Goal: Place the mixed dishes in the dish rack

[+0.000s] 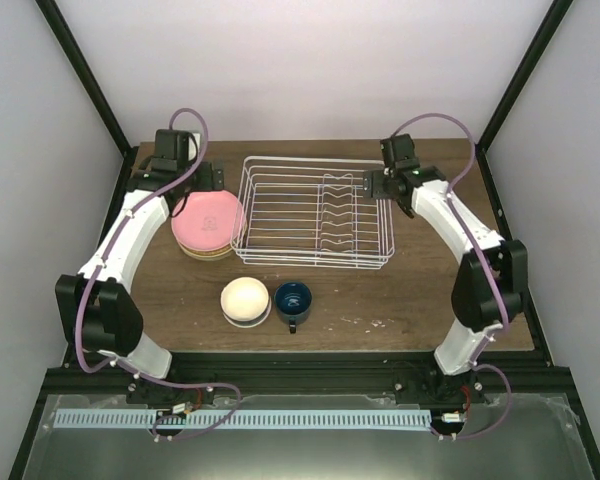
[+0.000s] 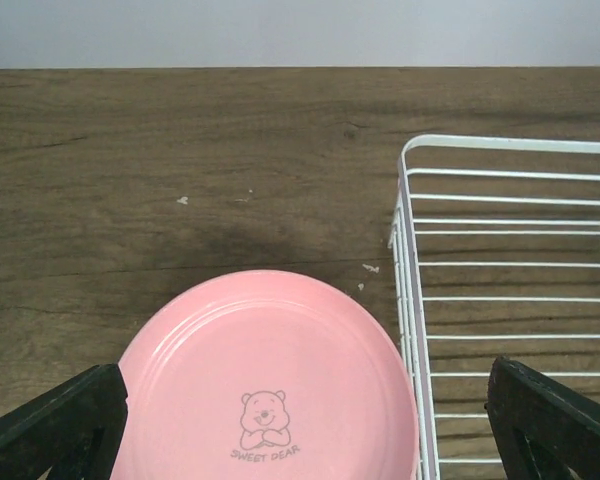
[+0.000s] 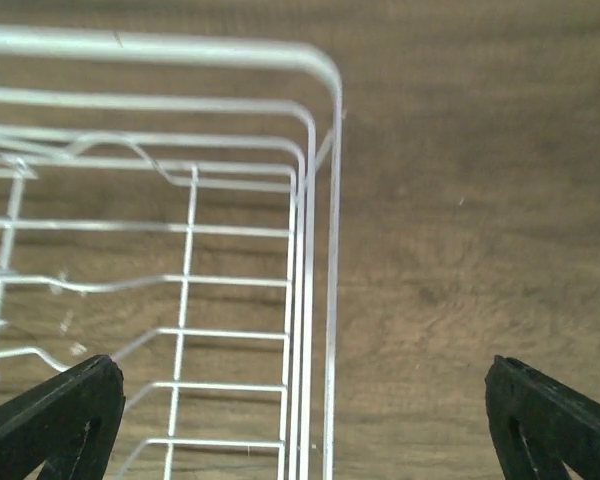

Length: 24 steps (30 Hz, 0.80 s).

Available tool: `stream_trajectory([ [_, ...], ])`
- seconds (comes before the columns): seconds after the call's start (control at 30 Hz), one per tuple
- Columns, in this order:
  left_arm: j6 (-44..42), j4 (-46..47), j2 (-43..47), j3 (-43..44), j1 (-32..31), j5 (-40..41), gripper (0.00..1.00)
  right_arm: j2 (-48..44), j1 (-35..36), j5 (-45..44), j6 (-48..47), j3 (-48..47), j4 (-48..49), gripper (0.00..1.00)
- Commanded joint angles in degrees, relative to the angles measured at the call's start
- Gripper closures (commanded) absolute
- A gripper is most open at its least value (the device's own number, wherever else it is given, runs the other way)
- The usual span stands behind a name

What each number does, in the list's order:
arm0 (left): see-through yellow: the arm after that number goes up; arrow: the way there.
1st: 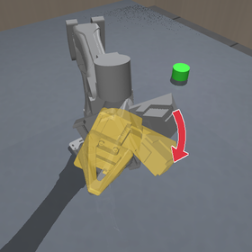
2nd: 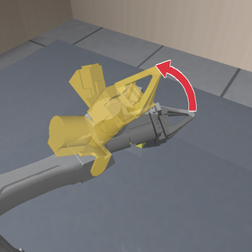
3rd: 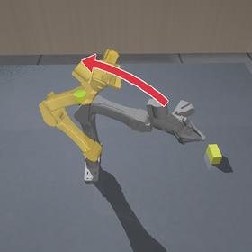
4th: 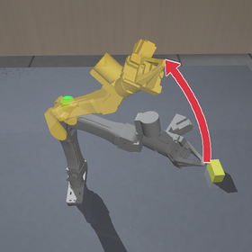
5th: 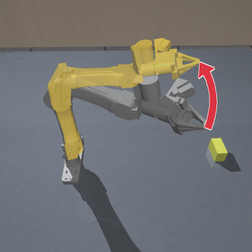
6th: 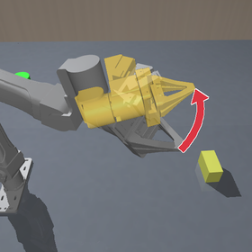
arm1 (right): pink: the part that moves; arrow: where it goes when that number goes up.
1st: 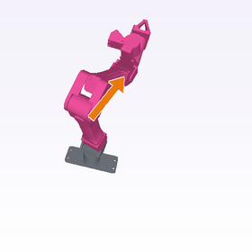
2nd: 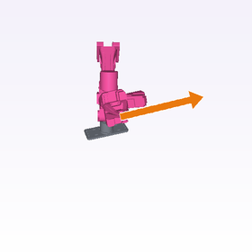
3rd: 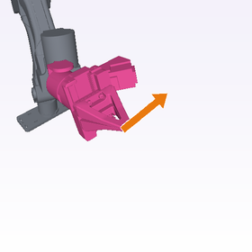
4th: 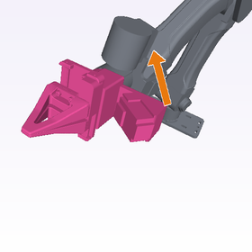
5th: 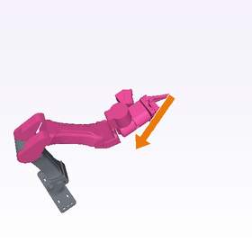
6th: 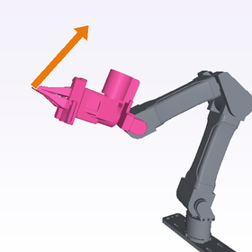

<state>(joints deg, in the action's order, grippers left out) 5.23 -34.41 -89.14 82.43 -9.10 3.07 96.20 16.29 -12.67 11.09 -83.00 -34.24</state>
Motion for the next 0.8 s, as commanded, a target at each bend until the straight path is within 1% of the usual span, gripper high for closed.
stream_trajectory([
  [0.0,-2.76,-1.69,-0.75,1.07,-0.12,-1.33,0.0,6.06,0.16,-0.95,2.85,-4.45,-9.77,0.0],
  [0.17,-3.69,-1.68,-0.77,0.4,-0.11,-1.21,0.0,9.4,-0.33,-1.88,2.73,-5.09,-9.36,0.0],
  [0.4,-4.07,-1.68,-1.53,0.19,-0.12,-1.58,0.0,14.63,-2.96,-2.49,0.29,-7.23,-9.36,0.0],
  [0.6,-4.09,-1.88,-1.82,-0.04,-0.04,-1.73,0.0,19.47,-7.13,-4.55,-2.97,-10.37,-9.96,0.0],
  [0.77,-4.34,-2.37,-2.38,-0.01,0.02,-2.22,0.0,21.36,-11.45,-4.24,-4.92,-13.71,-8.84,0.0],
])
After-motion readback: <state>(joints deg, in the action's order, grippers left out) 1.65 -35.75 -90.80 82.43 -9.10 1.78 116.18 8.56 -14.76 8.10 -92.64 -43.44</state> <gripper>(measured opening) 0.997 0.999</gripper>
